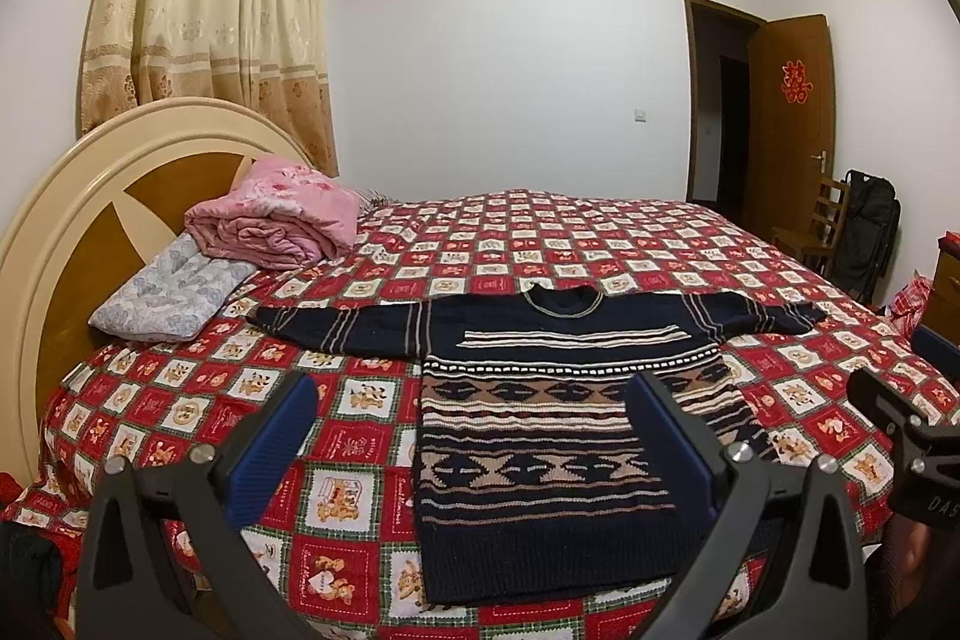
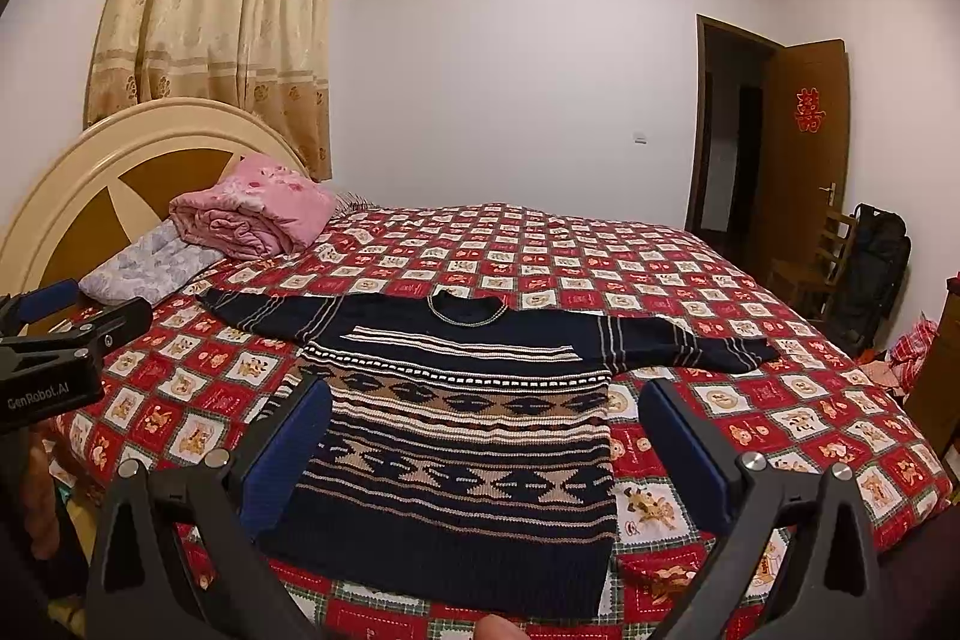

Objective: Fold small clothes
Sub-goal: 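Reach the right tool to the sweater's sleeve cuff and grasp it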

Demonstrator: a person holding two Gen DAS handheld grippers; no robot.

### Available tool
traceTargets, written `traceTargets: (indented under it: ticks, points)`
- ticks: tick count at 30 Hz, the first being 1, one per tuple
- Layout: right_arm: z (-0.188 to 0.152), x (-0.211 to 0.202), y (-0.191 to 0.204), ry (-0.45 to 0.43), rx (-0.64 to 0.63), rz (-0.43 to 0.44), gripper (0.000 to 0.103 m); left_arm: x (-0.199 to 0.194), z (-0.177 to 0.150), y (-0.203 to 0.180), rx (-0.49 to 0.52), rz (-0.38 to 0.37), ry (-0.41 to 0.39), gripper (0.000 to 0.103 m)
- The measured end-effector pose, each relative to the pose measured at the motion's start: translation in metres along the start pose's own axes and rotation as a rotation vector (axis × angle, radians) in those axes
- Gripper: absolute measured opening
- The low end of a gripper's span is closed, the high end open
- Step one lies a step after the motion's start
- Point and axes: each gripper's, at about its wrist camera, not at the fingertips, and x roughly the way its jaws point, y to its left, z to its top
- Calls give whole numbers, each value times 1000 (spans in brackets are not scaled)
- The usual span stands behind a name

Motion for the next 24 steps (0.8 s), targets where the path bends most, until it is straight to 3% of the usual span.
traceTargets:
  ticks: [10, 19, 24]
  points:
    - [-13, 28, -5, 29, 2, 45, 102, 33, -8, -2, 10, 17, 50, 103]
    - [-33, 127, -51, 197, 59, -1, 102, 125, -19, -19, 62, 3, 158, 103]
    - [-27, 169, -94, 232, 118, -53, 102, 166, -17, -30, 67, -5, 204, 103]
